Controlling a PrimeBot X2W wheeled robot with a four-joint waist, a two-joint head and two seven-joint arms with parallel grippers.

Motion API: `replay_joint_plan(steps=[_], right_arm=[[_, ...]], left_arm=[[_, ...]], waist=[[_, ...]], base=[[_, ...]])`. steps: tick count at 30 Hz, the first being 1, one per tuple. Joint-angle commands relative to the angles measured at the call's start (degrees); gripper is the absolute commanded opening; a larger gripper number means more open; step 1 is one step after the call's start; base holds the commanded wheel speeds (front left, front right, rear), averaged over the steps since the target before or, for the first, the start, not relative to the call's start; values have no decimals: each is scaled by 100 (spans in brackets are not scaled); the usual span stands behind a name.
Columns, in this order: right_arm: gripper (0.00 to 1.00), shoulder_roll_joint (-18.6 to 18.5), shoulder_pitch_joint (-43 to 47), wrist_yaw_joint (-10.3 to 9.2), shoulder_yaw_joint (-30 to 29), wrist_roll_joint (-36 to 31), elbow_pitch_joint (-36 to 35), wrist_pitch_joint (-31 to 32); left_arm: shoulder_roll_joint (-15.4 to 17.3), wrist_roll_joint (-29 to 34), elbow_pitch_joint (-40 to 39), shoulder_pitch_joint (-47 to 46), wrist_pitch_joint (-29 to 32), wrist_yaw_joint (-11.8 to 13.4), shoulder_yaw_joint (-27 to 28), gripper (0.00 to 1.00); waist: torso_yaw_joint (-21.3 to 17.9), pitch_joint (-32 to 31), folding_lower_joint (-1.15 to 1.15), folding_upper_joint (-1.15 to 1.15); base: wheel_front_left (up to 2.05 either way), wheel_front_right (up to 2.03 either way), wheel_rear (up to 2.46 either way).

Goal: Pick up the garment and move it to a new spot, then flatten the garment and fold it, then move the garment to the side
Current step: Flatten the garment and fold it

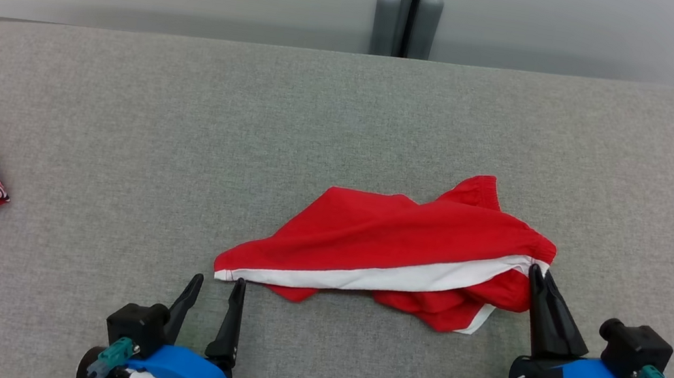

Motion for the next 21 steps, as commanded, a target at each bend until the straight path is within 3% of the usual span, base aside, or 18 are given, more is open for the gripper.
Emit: replay_joint_plan(steps=[1, 16, 19, 20, 21], right_arm=[[0, -27, -81, 1, -3, -3, -36, -21], [0, -28, -185, 1, 47, 59, -45, -22], [0, -28, -186, 1, 56, 58, -35, -22], [0, -28, -186, 1, 58, 57, -33, -22], [0, -29, -186, 1, 60, 55, -33, -22]], left_arm=[[1, -44, 76, -100, -15, -39, 11, 100], [1, -107, 181, -246, -15, -178, -50, 100], [1, -118, 163, -212, -15, -188, -75, 66], [1, -120, 156, -209, -15, -186, -78, 46], [1, -111, 142, -211, -15, -188, -80, 40]], waist=[[-15, 28, -1, -1], [-123, 199, -1, -1], [-121, 204, -1, -1], [-119, 204, -1, -1], [-117, 205, -1, -1]], base=[[0, 0, 0], [0, 0, 0], [0, 0, 0], [0, 0, 0], [0, 0, 0]])
